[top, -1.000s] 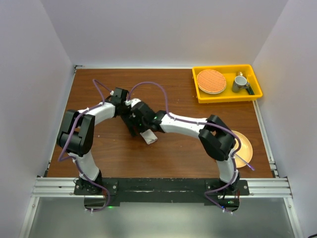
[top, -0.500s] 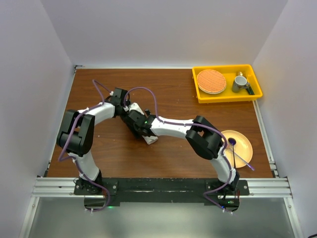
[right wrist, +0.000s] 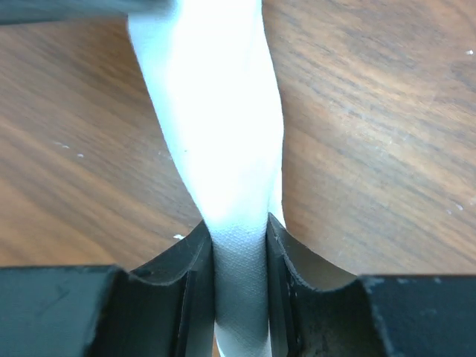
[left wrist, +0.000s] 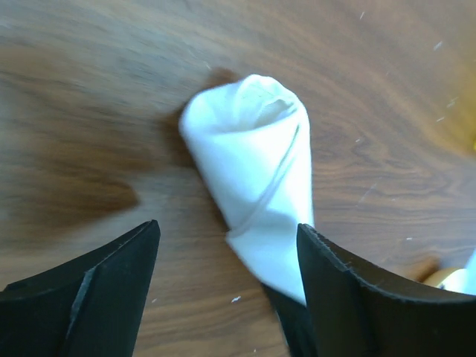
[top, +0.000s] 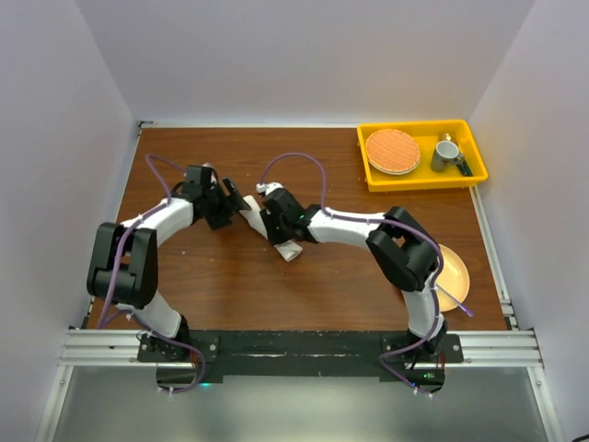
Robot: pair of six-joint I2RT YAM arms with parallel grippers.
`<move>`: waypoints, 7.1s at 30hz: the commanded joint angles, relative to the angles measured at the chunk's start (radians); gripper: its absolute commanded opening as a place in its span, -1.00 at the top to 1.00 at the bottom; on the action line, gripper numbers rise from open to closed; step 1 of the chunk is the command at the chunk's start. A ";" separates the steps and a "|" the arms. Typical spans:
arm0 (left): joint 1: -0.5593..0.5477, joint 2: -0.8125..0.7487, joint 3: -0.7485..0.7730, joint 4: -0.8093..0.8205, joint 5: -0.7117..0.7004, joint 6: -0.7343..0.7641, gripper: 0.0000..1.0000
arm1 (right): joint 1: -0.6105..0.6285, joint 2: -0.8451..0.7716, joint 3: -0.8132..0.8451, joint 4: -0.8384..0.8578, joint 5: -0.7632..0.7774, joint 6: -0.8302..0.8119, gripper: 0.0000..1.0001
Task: Fold the napkin, place the utensils inside, and roll it up
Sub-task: Roll the napkin with the utensil
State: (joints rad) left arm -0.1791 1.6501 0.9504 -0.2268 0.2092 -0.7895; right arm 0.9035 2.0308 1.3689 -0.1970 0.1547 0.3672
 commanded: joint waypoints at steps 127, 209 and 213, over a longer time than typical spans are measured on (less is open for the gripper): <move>-0.069 0.123 0.179 0.270 0.301 -0.008 -0.03 | -0.298 0.081 -0.122 0.272 -0.554 0.167 0.11; -0.066 -0.165 -0.161 0.190 0.190 0.082 0.21 | -0.221 -0.170 0.004 -0.059 -0.335 0.151 -0.40; 0.004 -0.335 -0.141 0.083 0.185 0.125 0.04 | -0.177 -0.097 0.122 -0.180 -0.177 0.115 -0.69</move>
State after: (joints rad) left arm -0.2420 1.4853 0.7742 -0.0586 0.4286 -0.7338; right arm 0.6876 1.8782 1.3861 -0.2314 -0.2131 0.5297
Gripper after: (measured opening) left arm 0.434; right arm 0.809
